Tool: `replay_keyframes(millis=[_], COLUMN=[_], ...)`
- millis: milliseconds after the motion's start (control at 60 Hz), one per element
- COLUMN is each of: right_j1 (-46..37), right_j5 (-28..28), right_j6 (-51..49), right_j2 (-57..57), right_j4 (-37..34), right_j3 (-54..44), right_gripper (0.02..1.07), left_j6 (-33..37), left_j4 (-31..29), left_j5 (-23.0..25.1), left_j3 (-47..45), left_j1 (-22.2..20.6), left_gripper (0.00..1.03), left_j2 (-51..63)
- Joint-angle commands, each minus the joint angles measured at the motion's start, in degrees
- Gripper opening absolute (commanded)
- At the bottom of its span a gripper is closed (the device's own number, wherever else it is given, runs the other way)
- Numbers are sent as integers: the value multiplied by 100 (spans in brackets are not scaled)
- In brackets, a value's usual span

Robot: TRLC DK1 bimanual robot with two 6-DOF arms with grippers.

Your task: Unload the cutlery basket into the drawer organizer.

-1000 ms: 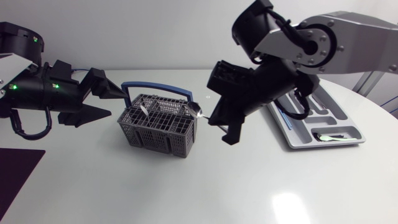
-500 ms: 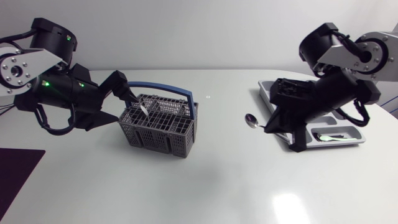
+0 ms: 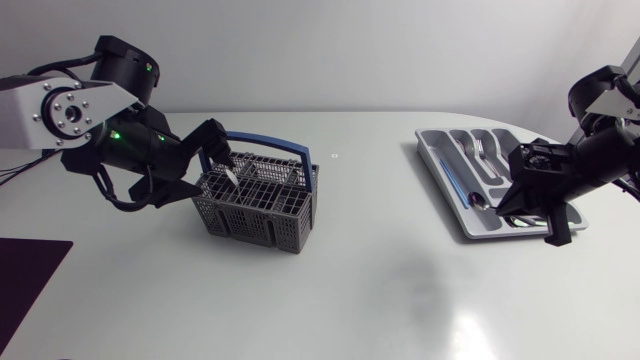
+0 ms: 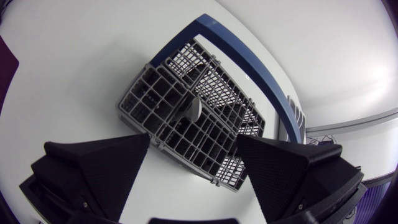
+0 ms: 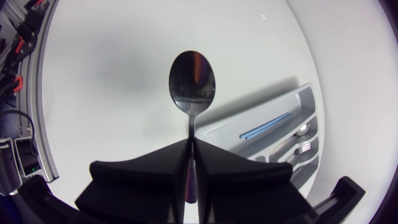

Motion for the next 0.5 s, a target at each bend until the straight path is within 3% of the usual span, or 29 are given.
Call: replay_keyframes(millis=[0,483], right_j1=[-330,-1622], right_j5=[79,844], right_j6=[-708,-1885], right_j2=[239,2102], right_j4=[169,1505], right_j3=[-128,795], right_gripper=[8,8], left_j6=[-185,-325], left_j4=[77,148], left_j5=[-30,-223], left_j3=[164,313], left_j1=[-63,-371], left_gripper=[98,98], left_j2=[123,255])
